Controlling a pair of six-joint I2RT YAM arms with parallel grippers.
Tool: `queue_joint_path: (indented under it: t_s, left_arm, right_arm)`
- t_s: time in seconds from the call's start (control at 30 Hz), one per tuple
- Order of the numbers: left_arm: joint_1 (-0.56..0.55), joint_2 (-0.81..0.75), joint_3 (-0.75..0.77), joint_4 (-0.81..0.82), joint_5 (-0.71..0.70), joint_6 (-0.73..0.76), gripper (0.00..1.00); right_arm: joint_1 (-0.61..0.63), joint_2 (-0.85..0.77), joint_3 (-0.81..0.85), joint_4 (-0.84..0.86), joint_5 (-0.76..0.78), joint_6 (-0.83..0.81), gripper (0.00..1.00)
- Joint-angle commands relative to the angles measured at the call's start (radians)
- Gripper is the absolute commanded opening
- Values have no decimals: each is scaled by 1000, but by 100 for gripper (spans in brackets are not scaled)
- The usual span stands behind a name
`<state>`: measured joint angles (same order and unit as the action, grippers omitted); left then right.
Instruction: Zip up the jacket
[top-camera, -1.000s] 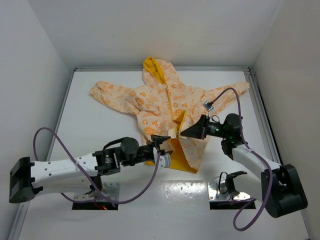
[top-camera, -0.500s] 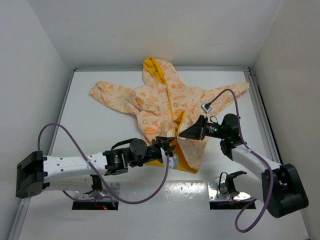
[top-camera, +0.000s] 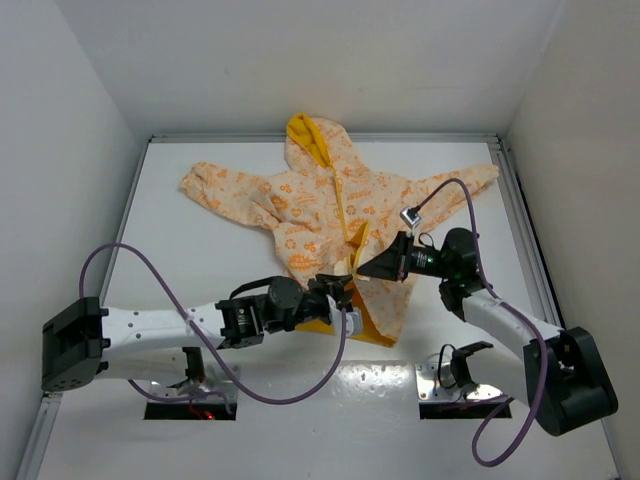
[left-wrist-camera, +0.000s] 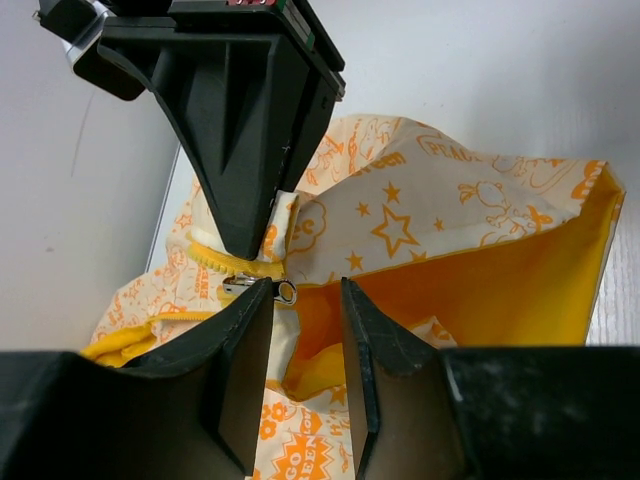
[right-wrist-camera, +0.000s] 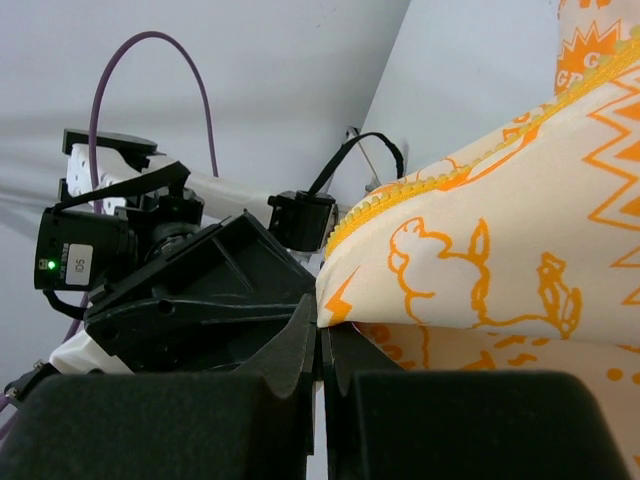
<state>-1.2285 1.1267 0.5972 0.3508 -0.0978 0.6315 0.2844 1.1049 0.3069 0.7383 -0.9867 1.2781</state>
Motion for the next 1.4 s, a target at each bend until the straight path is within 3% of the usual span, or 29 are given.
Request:
queue_joint_path:
  t_s: [0.0,0.5,1.37]
  left_arm:
    - [21,10,29,54,9,4,38]
    - [31,10,29,116,-77,-7,36]
    - [49,-67,47,40,-48,-7,34]
  right_arm:
    - [12,-14,32,36,2,12,0]
    - [16,-19,9,47,2,9,0]
    - [24,-24,-5,87,-9,-37,0]
